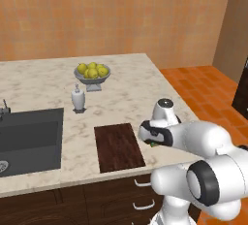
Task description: Pick up the sponge from the counter and clean the cutting board by briefly scrubbing or pressing down on the cutting board. Once finished, release the sponge.
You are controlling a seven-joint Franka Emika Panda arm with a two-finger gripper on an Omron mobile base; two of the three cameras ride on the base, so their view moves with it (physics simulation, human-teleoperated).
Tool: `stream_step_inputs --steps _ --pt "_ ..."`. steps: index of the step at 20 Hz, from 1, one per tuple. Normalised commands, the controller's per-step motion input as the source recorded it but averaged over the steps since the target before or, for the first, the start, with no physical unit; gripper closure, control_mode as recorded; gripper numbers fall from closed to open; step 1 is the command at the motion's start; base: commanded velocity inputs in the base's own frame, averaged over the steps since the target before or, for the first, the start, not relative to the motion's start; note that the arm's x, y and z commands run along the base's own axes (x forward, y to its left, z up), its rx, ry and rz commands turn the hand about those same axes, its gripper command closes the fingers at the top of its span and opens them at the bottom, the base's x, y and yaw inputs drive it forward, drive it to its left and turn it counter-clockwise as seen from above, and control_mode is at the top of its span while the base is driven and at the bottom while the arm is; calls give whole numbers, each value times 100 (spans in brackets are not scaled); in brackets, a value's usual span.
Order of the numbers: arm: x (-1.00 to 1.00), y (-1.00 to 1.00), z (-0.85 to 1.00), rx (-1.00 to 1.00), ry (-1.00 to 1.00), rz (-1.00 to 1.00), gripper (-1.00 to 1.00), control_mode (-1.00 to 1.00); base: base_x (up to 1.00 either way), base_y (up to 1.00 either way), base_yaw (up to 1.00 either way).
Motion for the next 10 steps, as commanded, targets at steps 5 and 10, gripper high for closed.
stream_step_inputs --steps 5,10 --pt "27 0 -21 0 3 0 -100 -100 0 0 0" --pt "22 0 -19 0 3 0 -100 -100 0 0 0"
